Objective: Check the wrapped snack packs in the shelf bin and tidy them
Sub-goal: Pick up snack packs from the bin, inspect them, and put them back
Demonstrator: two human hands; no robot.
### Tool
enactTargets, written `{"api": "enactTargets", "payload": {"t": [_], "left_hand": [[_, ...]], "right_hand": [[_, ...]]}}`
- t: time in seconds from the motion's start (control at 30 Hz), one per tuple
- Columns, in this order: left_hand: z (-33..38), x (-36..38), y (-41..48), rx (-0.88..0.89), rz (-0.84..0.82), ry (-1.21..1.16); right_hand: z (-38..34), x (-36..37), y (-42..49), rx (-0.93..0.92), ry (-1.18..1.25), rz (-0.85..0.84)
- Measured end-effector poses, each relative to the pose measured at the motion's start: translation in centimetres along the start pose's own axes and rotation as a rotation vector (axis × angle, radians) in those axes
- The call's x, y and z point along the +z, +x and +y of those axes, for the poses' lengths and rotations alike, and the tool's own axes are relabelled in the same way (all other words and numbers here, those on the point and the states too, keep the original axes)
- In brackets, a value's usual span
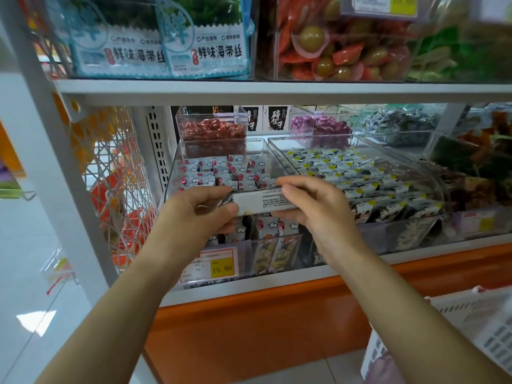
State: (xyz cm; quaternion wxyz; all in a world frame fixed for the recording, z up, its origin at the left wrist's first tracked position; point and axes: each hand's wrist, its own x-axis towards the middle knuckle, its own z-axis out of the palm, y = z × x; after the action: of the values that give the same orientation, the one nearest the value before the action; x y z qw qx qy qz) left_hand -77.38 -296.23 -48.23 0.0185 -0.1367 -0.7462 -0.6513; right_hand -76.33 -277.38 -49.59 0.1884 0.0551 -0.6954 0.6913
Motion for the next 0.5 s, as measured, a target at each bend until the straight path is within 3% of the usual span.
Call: {"api": "enactTargets", "payload": {"t": [0.27, 0.5], "left_hand": [[0.47, 0.20, -0.34, 0.073, -0.049, 0.241], [0.65, -0.38, -0.22, -0.002, -0.070, 0.148]], "right_hand": [[-0.29, 0.10, 0.15, -0.029, -0.137, 0.132], [-0.48, 0.14, 0.13, -0.067, -0.177, 0.106]]}}
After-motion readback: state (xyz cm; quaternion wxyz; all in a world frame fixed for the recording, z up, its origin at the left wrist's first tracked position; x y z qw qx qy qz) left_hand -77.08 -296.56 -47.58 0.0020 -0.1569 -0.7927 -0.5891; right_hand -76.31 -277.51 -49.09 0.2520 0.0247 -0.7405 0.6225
